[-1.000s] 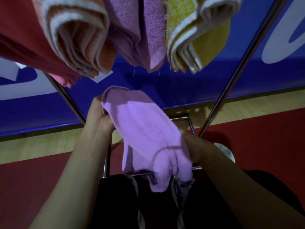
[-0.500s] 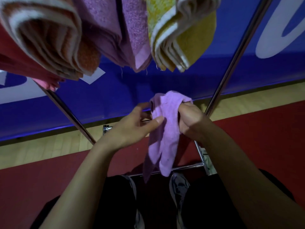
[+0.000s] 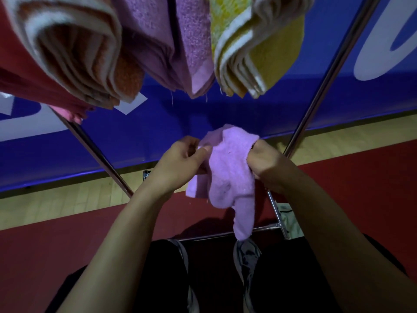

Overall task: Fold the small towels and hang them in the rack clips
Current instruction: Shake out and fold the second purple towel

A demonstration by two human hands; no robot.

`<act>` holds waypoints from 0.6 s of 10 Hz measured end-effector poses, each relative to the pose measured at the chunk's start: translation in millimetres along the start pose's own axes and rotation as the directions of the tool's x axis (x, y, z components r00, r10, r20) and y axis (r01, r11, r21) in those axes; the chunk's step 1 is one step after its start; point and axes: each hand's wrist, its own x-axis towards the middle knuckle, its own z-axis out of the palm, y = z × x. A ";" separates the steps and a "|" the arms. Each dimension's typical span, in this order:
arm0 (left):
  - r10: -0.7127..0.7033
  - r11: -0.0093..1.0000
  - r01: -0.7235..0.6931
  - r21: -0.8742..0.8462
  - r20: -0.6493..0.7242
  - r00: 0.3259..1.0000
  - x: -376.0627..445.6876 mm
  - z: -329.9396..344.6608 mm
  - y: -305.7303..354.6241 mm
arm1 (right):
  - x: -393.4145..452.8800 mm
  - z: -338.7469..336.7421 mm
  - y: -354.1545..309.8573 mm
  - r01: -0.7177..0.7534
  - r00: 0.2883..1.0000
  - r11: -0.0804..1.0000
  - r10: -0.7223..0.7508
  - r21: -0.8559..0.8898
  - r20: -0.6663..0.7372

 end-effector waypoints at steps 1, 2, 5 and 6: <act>0.016 0.999 -0.020 -0.051 -0.067 0.998 0.3 -3.5 0.8 | -4.2 2.9 -4.2 0.029 0.999 0.998 -0.028 0.056 -0.025; 0.034 0.988 -0.059 -0.146 -0.170 0.985 -0.1 -7.6 4.6 | -10.8 4.9 -7.6 0.072 0.994 0.981 -0.085 0.179 0.067; -0.141 0.850 0.071 -0.522 -0.096 0.985 2.5 -3.2 13.8 | -5.7 0.7 -7.8 -0.140 0.988 0.904 0.154 0.404 -0.002; -0.132 0.770 0.066 -0.635 -0.058 0.990 0.8 -0.7 19.9 | -20.2 26.8 -37.2 0.097 0.887 0.631 0.296 0.769 -0.354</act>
